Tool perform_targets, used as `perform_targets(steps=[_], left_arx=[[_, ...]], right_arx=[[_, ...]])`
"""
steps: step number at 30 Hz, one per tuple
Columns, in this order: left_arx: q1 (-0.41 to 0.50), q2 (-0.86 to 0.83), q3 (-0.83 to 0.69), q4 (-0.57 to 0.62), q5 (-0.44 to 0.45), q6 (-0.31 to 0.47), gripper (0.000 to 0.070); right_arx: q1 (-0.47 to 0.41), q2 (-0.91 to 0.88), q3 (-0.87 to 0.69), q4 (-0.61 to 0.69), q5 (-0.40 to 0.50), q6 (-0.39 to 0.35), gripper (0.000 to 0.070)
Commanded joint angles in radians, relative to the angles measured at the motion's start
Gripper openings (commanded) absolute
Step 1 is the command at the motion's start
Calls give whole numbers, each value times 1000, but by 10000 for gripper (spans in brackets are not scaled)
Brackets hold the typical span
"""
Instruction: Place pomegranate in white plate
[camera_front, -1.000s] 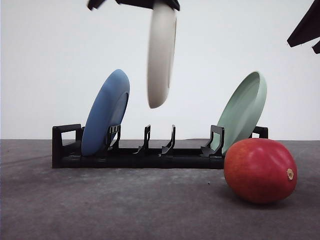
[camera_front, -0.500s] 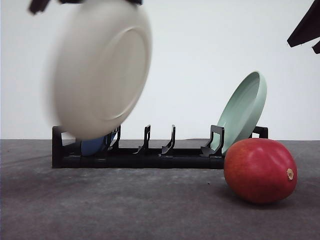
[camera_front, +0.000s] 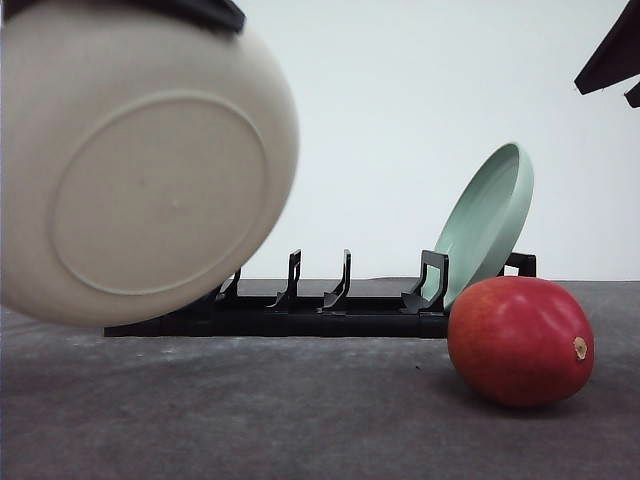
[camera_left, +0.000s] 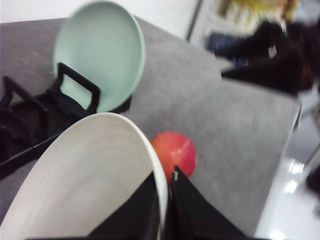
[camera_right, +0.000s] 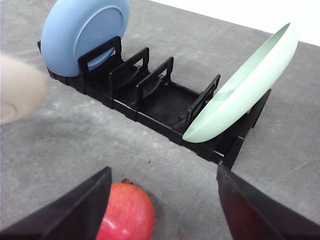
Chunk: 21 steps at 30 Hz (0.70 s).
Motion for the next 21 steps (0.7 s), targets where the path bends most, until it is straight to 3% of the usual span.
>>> perform_targets(steps=[1, 5, 10, 15, 21], left_arx=[[-27, 33, 3, 9, 5, 249, 10], [-71, 123, 3, 15, 5, 458, 10], [-113, 251, 3, 27, -3, 597, 10], [-153, 369, 3, 116, -53, 672, 10], [-181, 481, 3, 203, -140, 679, 10]], right_arx=[[6, 3, 16, 9, 0, 11, 426], [6, 3, 16, 9, 0, 11, 426], [6, 3, 16, 9, 0, 11, 426], [6, 3, 16, 9, 0, 11, 426], [6, 3, 16, 8, 0, 11, 426]])
